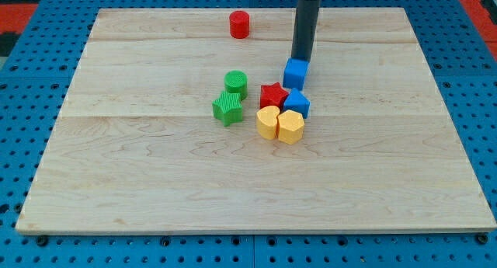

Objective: Slide the red circle closer to the green circle

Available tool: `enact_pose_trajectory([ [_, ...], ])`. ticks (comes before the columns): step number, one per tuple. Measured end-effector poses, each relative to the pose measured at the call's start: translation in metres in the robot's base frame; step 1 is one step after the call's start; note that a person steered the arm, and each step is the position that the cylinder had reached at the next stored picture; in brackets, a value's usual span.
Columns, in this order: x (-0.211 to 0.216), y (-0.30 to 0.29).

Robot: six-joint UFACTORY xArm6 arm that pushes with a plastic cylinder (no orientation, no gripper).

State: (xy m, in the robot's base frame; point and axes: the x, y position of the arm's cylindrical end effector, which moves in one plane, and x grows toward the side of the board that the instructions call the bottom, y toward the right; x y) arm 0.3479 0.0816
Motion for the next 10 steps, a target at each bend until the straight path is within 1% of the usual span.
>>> enact_pose_trajectory([
  [1, 0.002, 0.002],
  [2, -0.051, -0.027],
  [3, -0.101, 0.009],
  [4, -0.132, -0.043],
  [5, -0.130, -0.126],
  [6, -0.121, -0.155],
  [7, -0.080, -0.178],
  [8, -0.058, -0.137],
  [9, -0.050, -0.180],
  [10, -0.021, -0.195],
])
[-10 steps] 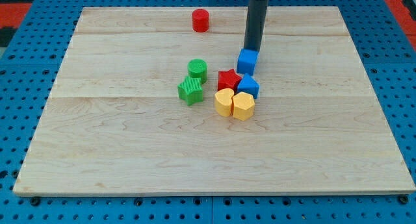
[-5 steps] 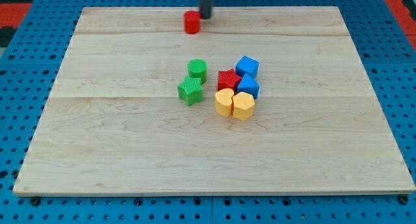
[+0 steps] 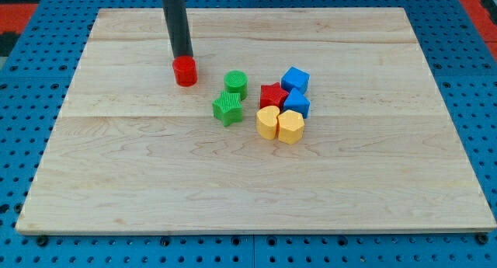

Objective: Slide the red circle closer to the green circle

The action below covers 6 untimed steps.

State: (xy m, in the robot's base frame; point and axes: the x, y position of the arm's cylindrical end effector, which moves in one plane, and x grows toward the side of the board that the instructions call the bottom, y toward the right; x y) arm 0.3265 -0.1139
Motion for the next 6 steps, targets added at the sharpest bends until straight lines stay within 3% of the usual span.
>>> enact_pose_trajectory([
  [1, 0.015, -0.050],
  [2, 0.061, -0.070],
  [4, 0.012, 0.037],
  [5, 0.010, 0.050],
  [6, 0.024, 0.012],
])
